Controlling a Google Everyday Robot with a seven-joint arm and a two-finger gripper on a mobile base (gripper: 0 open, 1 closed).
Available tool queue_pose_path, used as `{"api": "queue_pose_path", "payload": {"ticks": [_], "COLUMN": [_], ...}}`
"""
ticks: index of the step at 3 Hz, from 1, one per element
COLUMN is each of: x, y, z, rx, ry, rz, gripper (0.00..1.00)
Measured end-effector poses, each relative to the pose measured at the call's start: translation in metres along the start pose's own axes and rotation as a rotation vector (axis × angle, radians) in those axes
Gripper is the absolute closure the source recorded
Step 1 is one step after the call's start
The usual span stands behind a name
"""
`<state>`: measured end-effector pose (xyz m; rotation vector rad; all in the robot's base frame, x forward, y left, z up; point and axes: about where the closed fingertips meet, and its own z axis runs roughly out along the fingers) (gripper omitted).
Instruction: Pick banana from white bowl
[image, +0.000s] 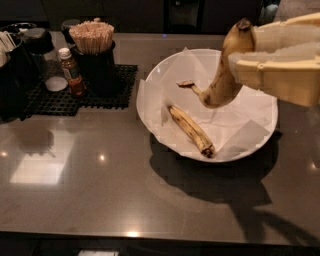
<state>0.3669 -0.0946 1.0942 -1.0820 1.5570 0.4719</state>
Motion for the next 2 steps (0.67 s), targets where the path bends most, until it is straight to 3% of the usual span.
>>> {"api": "queue_pose_path", "payload": {"ticks": [1,2], "x": [-0.0361,-0.0361], "y": [0.0072,0.0072], "z": [-0.0099,-0.0099], "rx": [-0.045,-0.045], "ry": [-0.171,-0.171], "rz": [-0.060,-0.060], "gripper": [1.00,1.00]}}
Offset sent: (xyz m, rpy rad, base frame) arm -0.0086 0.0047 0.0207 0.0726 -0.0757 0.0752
